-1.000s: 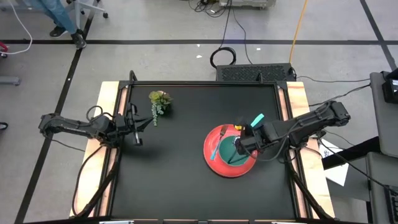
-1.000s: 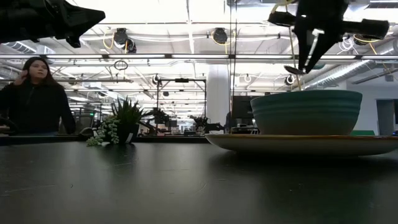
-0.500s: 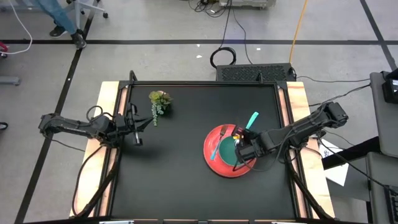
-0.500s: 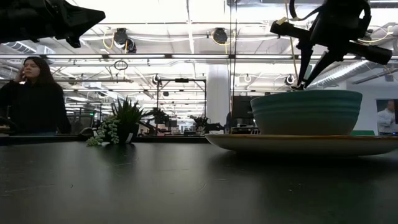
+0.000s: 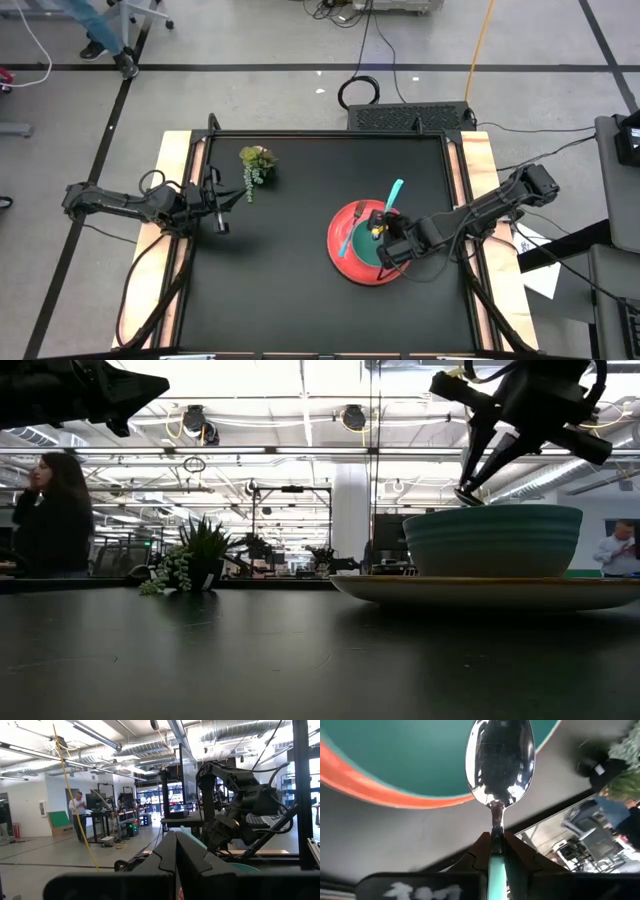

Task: Set table place
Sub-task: Put the blue spoon into the green bowl

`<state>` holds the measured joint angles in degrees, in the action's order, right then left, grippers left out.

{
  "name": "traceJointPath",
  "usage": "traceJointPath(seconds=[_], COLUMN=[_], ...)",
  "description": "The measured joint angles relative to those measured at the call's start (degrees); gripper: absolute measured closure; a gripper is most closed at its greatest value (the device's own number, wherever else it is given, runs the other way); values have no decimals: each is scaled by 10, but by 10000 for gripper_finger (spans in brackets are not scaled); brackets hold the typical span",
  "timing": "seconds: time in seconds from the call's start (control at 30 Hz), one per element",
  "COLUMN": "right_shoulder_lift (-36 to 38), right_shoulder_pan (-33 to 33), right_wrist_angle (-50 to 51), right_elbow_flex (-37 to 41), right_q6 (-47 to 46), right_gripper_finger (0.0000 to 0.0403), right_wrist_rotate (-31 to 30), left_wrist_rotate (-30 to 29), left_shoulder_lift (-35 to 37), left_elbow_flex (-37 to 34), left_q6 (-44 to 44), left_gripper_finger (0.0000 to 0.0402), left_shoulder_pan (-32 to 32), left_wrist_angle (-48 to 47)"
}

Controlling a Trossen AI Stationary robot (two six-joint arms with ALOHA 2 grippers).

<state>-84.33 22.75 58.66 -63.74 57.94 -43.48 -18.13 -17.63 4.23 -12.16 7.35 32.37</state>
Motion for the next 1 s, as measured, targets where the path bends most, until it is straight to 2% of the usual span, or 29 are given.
traceJointPath(seconds=[0.2,0.4,0.73,1.0], right_shoulder_lift=[-4,-29,-67,-78], right_shoulder_pan=[14,24,25,33], right_wrist_angle=[-28,-21,-5,-35], right_elbow_flex=[10,27,34,34], right_q6=[60,98,110,127], right_gripper_finger=[379,379,381,381], right_wrist_rotate=[-6,-48,-134,-151], left_wrist_rotate=[0,0,0,0], left_shoulder_lift=[0,0,0,0], left_elbow_flex=[0,0,0,0], left_q6=[0,0,0,-3], left_gripper_finger=[394,394,394,394], left_shoulder_pan=[0,0,0,0], left_wrist_angle=[0,2,1,-1])
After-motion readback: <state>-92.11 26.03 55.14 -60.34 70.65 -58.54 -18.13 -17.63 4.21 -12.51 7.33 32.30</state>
